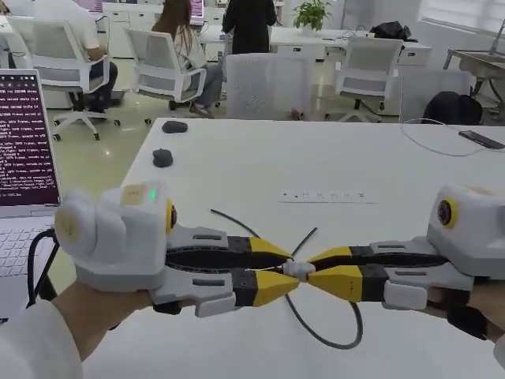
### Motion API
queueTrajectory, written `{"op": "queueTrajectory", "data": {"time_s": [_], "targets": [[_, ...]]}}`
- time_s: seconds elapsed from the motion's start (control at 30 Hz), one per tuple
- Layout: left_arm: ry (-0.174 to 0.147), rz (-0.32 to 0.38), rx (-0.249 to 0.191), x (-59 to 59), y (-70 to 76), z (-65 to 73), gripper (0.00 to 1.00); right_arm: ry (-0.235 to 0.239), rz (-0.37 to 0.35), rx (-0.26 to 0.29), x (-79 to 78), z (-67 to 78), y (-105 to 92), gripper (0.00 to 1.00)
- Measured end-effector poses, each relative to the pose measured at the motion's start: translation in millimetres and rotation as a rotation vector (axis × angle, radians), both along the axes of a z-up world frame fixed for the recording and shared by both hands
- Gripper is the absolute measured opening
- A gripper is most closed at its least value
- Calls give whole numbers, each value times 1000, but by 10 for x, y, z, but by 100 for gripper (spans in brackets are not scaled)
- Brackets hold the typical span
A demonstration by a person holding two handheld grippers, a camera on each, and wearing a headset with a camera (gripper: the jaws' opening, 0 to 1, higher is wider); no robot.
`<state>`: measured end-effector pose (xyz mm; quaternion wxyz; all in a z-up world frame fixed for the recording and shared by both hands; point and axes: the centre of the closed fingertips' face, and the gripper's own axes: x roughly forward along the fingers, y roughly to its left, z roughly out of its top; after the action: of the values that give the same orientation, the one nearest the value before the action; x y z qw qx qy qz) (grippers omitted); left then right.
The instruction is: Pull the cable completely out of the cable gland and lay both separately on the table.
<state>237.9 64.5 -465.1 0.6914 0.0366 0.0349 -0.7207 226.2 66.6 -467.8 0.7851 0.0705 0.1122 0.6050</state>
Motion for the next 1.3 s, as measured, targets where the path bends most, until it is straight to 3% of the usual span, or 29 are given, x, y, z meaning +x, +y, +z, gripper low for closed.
{"op": "queueTrajectory", "data": {"time_s": [0.1, 0.13, 0.17, 0.23, 0.33, 0.37, 0.43, 0.5, 0.53, 0.6, 0.73, 0.77, 0.83, 1.07, 1.13, 1.17, 1.2, 1.3], "targets": [[47, -7, -6, 7, 16, 10, 15, -8, 17, -15, -10, 12, 4, 10], [43, -6, -5, 7, 14, 8, 15, -33, 19, -38, -5, 5, 8, 10], [58, -4, 0, 12, 18, 3, 15, -69, 21, -53, 1, 6, 10, 9], [104, 3, -9, 21, 34, 17, 15, -91, 13, -62, -4, 15, 17, 9], [82, 2, -15, 7, 41, 35, 15, -44, 14, -37, 4, 20, 13, 10], [85, 5, -9, 12, 41, 27, 15, -94, 14, -54, 8, 6, 16, 10], [142, -7, 7, -2, 53, 7, 15, -119, 23, -66, -22, -1, 30, 10], [185, -5, -1, 5, 65, 22, 15, -183, 23, -79, -33, 26, 39, 10], [185, -6, -3, 7, 71, 26, 15, -188, 22, -80, -40, 32, 43, 10], [215, -7, -8, 6, 74, 37, 15, -263, 24, -101, -37, 56, 46, 9], [320, -12, -13, 4, 78, 42, 15, -387, 34, -163, -43, 72, 63, 9], [366, -15, -14, -3, 82, 42, 15, -413, 40, -173, -50, 76, 70, 9], [412, -20, -16, -3, 85, 38, 15, -420, 44, -175, -58, 77, 75, 9], [443, -20, -5, -18, 82, -10, 15, -435, 50, -184, -53, 31, 75, 10], [444, -18, -7, -21, 85, -21, 15, -394, 44, -176, -38, 13, 79, 10], [443, -17, -9, -20, 86, -24, 15, -336, 37, -158, -37, 5, 79, 11], [428, -12, -19, -20, 85, -25, 15, -250, 23, -130, -14, 6, 74, 11], [342, 13, -44, 18, 81, -14, 15, -250, 20, -139, 37, -27, 39, 11]]}}
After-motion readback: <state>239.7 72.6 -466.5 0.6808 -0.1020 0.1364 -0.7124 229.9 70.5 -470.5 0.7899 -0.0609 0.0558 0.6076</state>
